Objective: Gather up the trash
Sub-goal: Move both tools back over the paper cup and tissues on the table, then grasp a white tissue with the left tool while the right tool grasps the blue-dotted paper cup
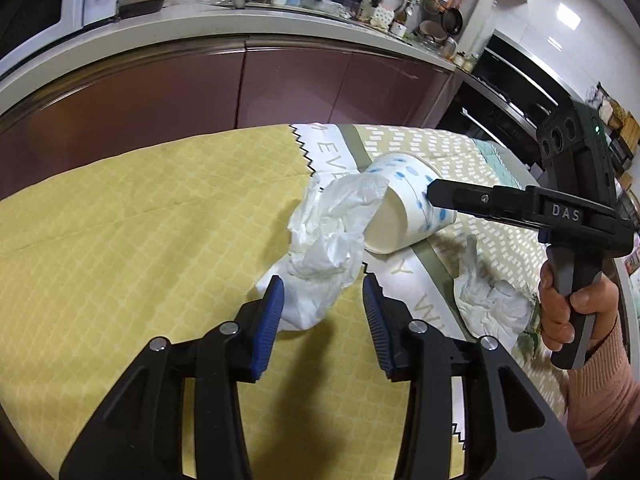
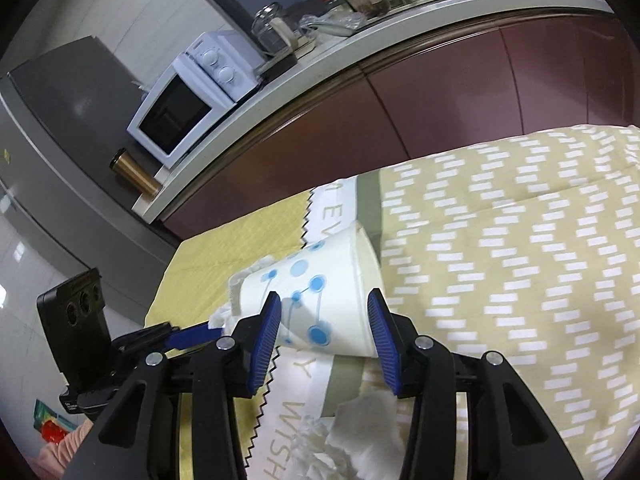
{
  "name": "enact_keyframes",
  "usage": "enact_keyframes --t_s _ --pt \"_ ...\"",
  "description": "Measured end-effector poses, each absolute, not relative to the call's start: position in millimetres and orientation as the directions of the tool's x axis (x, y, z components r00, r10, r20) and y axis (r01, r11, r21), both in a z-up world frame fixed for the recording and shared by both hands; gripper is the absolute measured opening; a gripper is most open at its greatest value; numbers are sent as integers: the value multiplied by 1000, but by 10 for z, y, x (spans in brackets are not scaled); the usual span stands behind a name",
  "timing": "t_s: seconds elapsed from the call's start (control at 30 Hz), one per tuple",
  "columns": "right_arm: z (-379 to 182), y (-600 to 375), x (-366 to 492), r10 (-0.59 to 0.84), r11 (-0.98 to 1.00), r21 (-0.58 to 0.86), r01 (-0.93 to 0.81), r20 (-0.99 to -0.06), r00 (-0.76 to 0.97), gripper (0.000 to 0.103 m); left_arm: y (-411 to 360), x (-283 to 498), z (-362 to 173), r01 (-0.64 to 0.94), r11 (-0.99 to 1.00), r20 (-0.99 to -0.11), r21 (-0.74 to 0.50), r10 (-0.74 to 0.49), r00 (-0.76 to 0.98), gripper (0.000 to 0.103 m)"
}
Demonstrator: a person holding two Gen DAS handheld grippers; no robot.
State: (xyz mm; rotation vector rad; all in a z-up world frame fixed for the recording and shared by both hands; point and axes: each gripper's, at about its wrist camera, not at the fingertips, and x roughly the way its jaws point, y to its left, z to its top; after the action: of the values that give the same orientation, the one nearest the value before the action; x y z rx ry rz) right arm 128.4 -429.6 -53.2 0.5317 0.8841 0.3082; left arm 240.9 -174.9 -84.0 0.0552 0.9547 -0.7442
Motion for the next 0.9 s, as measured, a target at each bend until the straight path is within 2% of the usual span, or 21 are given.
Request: enact_keyframes --t_s 0.07,0.17,0.3,0.37,0.43,0.57,0.9 --pt "-520 -4257 1263 472 829 557 -52 -645 601 32 -1810 2438 -859 607 753 -762 -255 -542 353 42" --pt "-509 -4199 1221 484 826 560 -69 -641 595 25 -1889 2470 -882 606 753 -766 -255 -540 349 39" --pt "-472 -4142 1170 494 824 560 -86 -635 595 16 -1933 2558 -946 581 769 -781 -266 -526 337 20" --pt "-440 -4121 1141 489 828 553 -93 -632 601 13 -1928 2590 -967 571 772 -784 -278 -526 331 17" --pt "-406 -4094 1105 482 835 541 -102 -629 609 10 -1902 2594 -966 570 767 -781 -294 -537 320 3" --pt "-335 -4053 1044 483 835 538 -118 -613 625 2 -1853 2528 -960 568 763 -768 -309 -553 324 2" --pt "-115 -3901 817 504 823 541 -173 -555 662 2 -1355 2242 -697 539 762 -712 -358 -597 370 1"
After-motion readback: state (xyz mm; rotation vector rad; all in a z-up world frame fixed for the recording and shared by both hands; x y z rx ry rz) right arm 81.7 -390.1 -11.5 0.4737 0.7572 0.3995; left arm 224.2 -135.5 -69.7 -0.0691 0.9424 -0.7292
